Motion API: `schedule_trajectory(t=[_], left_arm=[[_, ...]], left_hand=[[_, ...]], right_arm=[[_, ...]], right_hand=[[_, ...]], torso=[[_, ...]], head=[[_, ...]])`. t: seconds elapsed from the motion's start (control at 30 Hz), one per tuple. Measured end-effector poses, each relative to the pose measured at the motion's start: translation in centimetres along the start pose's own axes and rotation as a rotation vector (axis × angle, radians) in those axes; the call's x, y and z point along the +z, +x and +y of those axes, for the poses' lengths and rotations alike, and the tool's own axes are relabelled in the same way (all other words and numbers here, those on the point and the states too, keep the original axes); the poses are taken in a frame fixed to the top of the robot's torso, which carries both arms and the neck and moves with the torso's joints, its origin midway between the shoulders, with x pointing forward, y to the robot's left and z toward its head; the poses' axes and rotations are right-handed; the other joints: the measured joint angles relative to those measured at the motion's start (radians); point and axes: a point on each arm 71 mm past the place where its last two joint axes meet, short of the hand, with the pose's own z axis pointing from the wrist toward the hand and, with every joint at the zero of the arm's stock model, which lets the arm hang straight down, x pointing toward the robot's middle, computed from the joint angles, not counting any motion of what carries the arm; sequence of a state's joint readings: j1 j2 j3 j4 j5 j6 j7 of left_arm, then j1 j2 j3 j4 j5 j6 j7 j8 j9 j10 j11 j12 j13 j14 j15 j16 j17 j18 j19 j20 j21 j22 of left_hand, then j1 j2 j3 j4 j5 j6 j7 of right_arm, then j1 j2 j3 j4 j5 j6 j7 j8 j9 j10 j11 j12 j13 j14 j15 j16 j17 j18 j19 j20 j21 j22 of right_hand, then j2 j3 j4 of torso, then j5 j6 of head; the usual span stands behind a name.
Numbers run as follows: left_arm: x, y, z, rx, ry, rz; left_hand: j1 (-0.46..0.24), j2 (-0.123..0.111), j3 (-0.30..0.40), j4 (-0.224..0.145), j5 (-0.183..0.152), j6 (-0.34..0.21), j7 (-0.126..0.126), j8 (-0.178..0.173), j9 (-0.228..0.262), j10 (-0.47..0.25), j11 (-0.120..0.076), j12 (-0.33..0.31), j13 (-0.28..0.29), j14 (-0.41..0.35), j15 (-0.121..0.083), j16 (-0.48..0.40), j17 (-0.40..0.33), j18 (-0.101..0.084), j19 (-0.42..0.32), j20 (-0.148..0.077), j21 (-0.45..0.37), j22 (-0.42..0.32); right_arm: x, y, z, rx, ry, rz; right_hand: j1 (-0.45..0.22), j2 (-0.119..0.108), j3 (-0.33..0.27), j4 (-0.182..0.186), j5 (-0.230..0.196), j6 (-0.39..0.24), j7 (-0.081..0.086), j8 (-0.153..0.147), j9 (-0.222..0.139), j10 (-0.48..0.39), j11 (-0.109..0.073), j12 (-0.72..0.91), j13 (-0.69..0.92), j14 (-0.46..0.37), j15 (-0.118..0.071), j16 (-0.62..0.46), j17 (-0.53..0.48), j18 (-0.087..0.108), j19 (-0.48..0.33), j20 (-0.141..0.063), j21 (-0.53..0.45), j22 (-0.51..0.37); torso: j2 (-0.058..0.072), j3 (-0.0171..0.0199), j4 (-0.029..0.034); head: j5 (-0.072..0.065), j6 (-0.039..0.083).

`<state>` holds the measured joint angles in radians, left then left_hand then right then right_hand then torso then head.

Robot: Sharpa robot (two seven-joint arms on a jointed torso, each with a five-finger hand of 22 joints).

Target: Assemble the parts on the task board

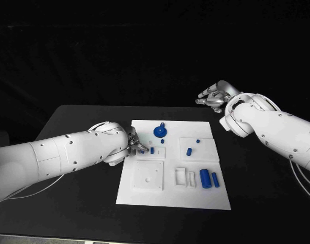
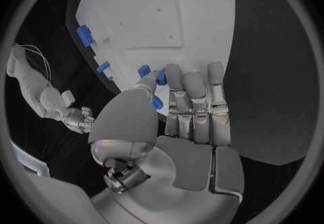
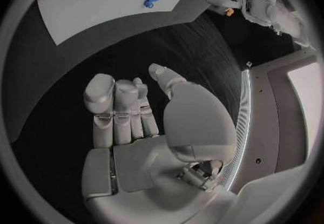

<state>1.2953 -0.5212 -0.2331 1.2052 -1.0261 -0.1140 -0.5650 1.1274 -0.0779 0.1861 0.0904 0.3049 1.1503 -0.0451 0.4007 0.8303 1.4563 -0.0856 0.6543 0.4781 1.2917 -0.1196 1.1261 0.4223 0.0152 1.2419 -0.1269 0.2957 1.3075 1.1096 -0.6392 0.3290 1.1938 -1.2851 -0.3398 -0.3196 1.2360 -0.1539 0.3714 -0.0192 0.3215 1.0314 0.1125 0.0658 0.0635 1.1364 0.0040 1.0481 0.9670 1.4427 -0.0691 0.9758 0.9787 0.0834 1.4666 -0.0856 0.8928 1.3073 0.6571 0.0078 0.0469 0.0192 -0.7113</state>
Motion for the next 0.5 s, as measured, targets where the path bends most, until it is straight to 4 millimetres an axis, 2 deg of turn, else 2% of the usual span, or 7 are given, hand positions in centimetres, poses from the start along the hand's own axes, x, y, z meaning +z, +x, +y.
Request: schedule_trajectory(t=[0.1, 0.17, 0.3, 0.4, 0.5], left_arm=[[0.03, -0.02, 0.03, 0.001, -0.001, 0.001], [0.05, -0.04, 0.08, 0.001, -0.003, 0.001], [0.11, -0.06, 0.21, 0.002, -0.007, 0.002], [0.16, -0.08, 0.25, 0.002, -0.010, 0.002], [0.21, -0.09, 0.29, 0.002, -0.012, 0.001]], left_hand=[[0.000, -0.002, -0.001, 0.009, -0.013, 0.000, 0.000, 0.000, 0.000, 0.000, 0.000, 0.000, 0.000, 0.000, 0.000, -0.004, -0.001, 0.000, 0.000, 0.000, 0.000, 0.000], [-0.002, -0.011, -0.001, 0.017, -0.049, 0.002, -0.001, 0.001, 0.001, 0.000, 0.000, 0.000, 0.000, 0.000, 0.000, -0.004, -0.001, 0.000, 0.000, 0.000, 0.000, 0.000], [-0.003, -0.025, 0.001, 0.042, -0.094, -0.002, 0.002, 0.003, 0.004, 0.000, 0.000, 0.000, 0.000, 0.000, 0.000, -0.004, -0.001, 0.000, 0.000, 0.000, 0.000, 0.000], [-0.005, -0.034, 0.001, 0.058, -0.108, -0.002, 0.002, 0.003, 0.006, 0.000, 0.000, 0.000, 0.000, 0.000, 0.000, -0.004, -0.001, 0.000, 0.000, 0.000, -0.004, 0.000], [-0.007, -0.045, 0.000, 0.072, -0.109, -0.002, 0.002, 0.007, 0.008, -0.004, 0.004, 0.000, 0.000, 0.000, 0.000, -0.004, -0.001, 0.000, 0.000, 0.000, -0.004, 0.000]], right_arm=[[0.00, 0.00, -0.01, 0.000, 0.000, 0.000], [0.01, 0.00, -0.01, 0.000, 0.001, 0.000], [0.01, 0.02, 0.01, 0.000, 0.001, 0.000], [0.02, 0.02, 0.00, 0.000, 0.001, 0.000], [0.02, 0.03, 0.01, 0.000, 0.001, 0.000]], right_hand=[[0.000, 0.000, 0.000, 0.000, 0.000, 0.000, 0.000, 0.000, 0.000, 0.000, 0.000, 0.000, 0.000, 0.000, 0.000, 0.000, 0.000, 0.000, 0.000, 0.000, 0.000, 0.000], [0.000, 0.000, 0.000, 0.000, 0.000, 0.000, 0.000, 0.000, 0.000, 0.000, 0.000, 0.000, 0.000, 0.000, 0.000, 0.000, 0.000, 0.000, 0.000, 0.000, 0.000, 0.000], [0.000, 0.000, 0.000, 0.000, 0.000, 0.000, 0.000, 0.000, 0.000, 0.000, 0.000, 0.000, 0.000, 0.000, 0.000, 0.000, 0.000, 0.000, 0.000, 0.000, 0.000, 0.000], [0.000, 0.000, 0.000, 0.000, 0.000, 0.000, 0.000, 0.000, 0.000, 0.000, 0.000, 0.000, 0.000, 0.000, 0.000, 0.000, 0.000, 0.000, 0.000, 0.000, 0.000, 0.000], [0.000, 0.000, 0.000, 0.000, 0.000, 0.000, 0.000, 0.000, 0.000, 0.000, 0.000, 0.000, 0.000, 0.000, 0.000, 0.000, 0.000, 0.000, 0.000, 0.000, 0.000, 0.000]], torso=[[0.000, 0.0000, 0.0000], [0.000, -0.0005, 0.0002], [0.000, -0.0007, 0.0003], [0.000, -0.0010, 0.0004], [0.000, -0.0011, 0.0003]], head=[[0.000, 0.000], [0.000, 0.000], [0.000, 0.000], [0.000, 0.000], [-0.001, -0.001]])
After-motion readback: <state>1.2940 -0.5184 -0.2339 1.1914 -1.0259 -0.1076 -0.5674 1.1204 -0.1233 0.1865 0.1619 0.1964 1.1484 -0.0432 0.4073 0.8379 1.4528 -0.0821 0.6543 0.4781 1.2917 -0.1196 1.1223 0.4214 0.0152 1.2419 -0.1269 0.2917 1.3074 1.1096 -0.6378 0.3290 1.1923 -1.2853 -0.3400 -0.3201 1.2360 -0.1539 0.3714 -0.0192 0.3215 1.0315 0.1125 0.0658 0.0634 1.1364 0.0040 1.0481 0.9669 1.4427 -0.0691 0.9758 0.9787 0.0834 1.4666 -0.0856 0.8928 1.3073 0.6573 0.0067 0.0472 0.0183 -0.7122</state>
